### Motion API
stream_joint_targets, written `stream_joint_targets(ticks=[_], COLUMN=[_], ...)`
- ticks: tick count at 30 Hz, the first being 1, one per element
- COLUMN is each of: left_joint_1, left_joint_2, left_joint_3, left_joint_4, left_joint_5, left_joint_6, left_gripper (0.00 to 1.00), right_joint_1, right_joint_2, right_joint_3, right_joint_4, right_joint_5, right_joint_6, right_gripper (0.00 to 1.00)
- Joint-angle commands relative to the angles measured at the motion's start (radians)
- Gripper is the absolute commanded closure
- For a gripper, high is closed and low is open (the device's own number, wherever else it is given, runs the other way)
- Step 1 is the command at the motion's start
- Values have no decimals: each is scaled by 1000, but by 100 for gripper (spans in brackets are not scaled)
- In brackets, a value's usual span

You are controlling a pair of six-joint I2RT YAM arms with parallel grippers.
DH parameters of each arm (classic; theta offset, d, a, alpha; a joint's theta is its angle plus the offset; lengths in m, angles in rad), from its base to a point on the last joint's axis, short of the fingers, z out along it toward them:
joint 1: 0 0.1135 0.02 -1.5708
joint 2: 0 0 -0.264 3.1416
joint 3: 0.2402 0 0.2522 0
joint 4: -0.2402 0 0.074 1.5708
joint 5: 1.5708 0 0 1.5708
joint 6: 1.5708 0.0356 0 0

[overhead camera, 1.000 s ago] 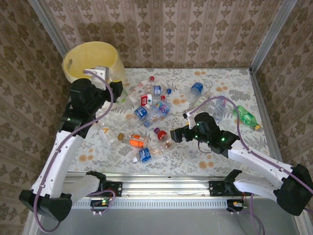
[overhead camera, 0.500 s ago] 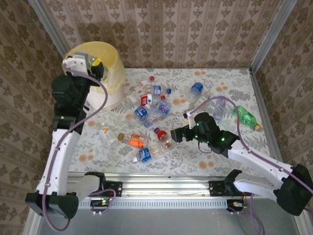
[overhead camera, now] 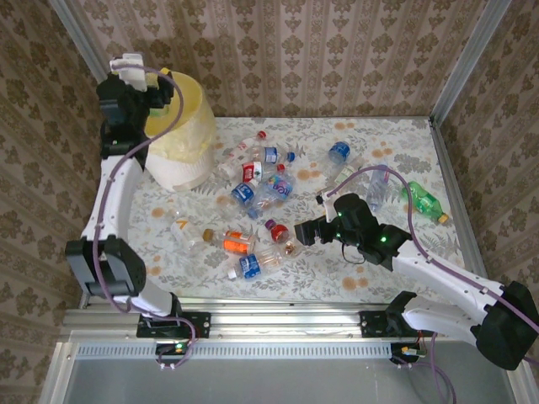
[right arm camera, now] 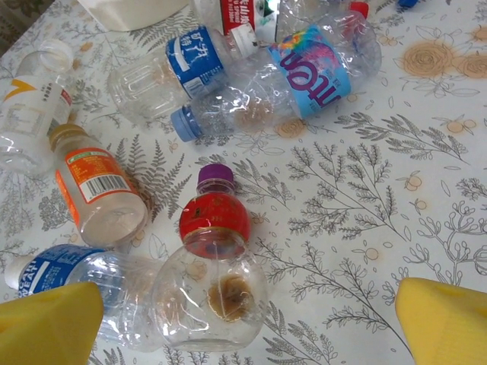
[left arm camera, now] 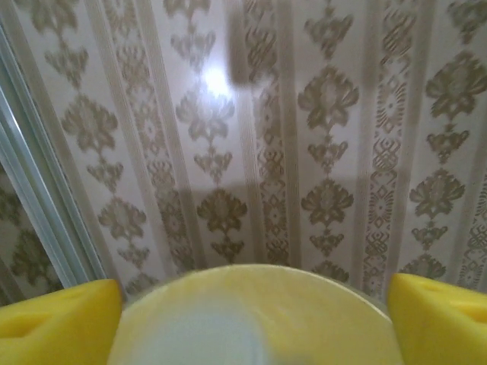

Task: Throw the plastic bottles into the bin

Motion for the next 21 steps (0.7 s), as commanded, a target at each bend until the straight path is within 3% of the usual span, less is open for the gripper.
stream_joint_targets(ticks=[1,6,10,16,21], left_joint_1=[4,-5,-44,-149,-266], left_joint_2=[4,-95,-193,-351,-439], left_joint_3=[100,107,59,-91,-177], left_joint_4=[-218,-299,-339,-332,-361], left_joint_5=[-2,16,70,116,61], left_joint_6=[-34,-103,-114,-156,-160], left_gripper=[0,0,0,0,0], right_joint_1=[-9,-16,-16,-16,-16], right_joint_2=[47,186,281,431,525], right_joint_3=[47,126,147,201,236], right_joint_4=[-73,-173,-151,-138,-127], right_joint_5=[32,-10,-82,-122,-149], right_joint_6=[47,122,155,168,172], right_gripper=[0,0,0,0,0])
